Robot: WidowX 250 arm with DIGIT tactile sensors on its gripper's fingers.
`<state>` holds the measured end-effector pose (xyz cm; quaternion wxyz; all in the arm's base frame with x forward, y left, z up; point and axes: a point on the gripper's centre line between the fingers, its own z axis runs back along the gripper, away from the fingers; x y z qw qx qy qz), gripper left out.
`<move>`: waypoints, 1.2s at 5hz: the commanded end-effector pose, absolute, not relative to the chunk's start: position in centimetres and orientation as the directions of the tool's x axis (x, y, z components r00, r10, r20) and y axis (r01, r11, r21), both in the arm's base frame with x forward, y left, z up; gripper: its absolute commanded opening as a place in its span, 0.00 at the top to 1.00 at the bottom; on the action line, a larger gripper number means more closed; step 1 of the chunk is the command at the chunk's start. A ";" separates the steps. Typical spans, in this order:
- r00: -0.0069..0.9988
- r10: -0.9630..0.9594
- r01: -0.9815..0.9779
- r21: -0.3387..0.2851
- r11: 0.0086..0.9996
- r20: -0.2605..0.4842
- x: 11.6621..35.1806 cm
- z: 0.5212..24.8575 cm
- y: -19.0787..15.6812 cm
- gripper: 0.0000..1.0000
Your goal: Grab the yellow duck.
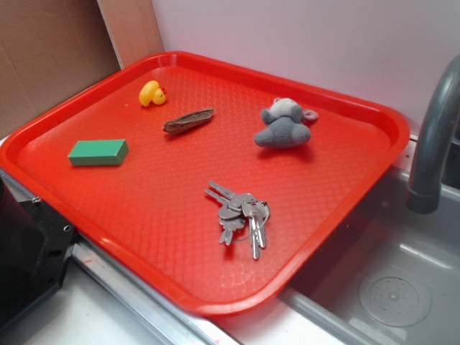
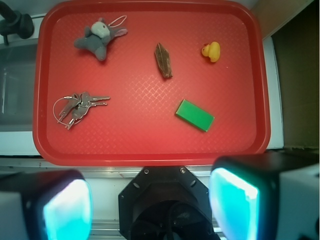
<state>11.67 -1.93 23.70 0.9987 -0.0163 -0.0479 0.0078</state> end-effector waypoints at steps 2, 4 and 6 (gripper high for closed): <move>0.993 0.070 -0.067 -0.035 0.997 0.099 16.0 24.4 -0.2 0.00; 0.995 -0.068 0.061 0.089 0.994 0.072 23.2 22.4 2.8 0.00; 0.991 -0.132 0.130 0.159 0.979 0.005 26.4 16.2 7.9 0.00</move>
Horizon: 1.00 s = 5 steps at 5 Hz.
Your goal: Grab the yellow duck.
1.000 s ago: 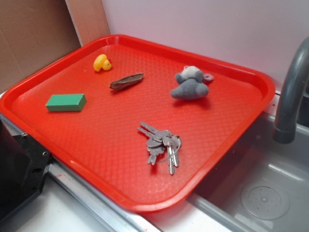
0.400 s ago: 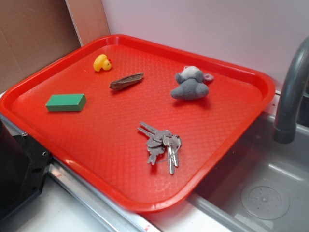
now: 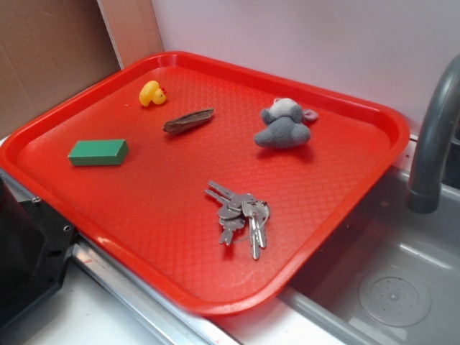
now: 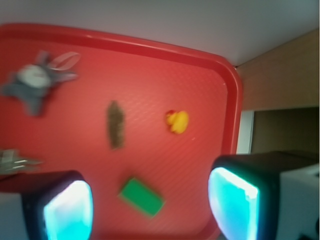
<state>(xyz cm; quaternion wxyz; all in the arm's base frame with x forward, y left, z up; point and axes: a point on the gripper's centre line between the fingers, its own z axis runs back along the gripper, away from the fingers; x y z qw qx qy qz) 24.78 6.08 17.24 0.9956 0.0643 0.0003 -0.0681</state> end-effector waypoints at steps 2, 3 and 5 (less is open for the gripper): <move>0.997 -0.065 0.070 0.143 0.987 -0.041 27.8 8.8 9.9 0.00; 0.998 -0.026 0.032 0.125 0.992 -0.055 27.5 5.3 9.9 0.00; 0.994 0.030 -0.017 0.123 0.992 -0.101 26.7 1.3 10.4 0.00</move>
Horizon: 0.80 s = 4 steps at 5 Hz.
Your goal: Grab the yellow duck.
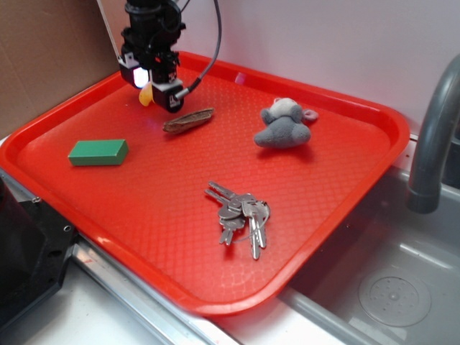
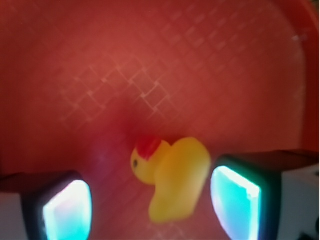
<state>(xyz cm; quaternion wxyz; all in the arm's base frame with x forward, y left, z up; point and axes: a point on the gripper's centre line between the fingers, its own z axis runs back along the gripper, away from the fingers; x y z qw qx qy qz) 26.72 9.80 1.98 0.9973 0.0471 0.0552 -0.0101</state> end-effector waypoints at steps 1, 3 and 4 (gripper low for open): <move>0.986 0.059 -0.037 0.143 0.989 -0.155 26.7 -0.5 11.3 1.00; 0.987 0.042 -0.021 0.133 0.991 -0.155 27.1 0.8 11.2 1.00; 0.991 0.036 -0.020 0.124 0.992 -0.125 26.4 5.8 10.4 1.00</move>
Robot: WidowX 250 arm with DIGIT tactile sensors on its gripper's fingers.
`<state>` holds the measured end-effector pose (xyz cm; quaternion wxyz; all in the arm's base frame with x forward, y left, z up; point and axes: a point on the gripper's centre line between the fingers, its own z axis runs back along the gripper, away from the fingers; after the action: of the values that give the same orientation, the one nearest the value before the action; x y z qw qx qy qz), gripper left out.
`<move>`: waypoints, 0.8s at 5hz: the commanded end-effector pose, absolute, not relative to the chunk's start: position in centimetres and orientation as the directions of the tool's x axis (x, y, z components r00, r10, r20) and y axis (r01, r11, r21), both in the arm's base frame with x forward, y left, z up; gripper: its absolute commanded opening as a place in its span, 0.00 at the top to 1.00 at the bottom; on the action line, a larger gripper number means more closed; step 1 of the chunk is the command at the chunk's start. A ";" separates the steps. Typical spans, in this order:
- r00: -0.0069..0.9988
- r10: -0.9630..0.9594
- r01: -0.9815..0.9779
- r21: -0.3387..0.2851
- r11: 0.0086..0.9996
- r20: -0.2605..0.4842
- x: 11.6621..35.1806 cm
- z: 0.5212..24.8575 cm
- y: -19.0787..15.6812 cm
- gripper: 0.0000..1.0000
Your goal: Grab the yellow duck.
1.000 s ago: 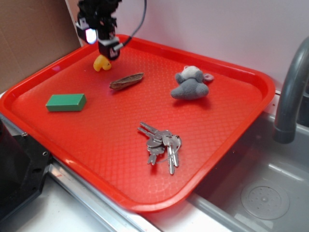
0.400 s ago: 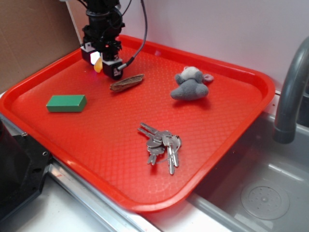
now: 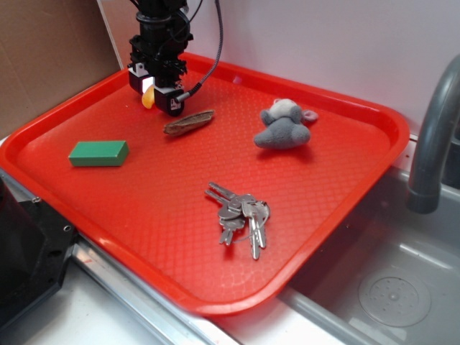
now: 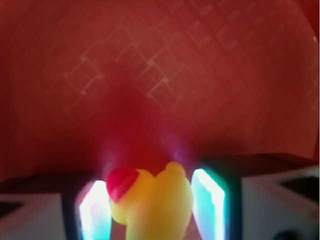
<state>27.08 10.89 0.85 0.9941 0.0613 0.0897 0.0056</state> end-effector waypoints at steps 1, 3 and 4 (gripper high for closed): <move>0.997 0.074 -0.075 0.150 0.986 0.018 25.1 10.7 8.4 1.00; 0.991 0.121 -0.113 -0.123 0.986 0.055 18.7 21.1 3.9 1.00; 0.985 0.158 -0.148 -0.125 0.981 0.072 16.8 26.0 4.0 1.00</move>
<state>17.21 3.57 25.14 0.9950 -0.0636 -0.0175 0.0753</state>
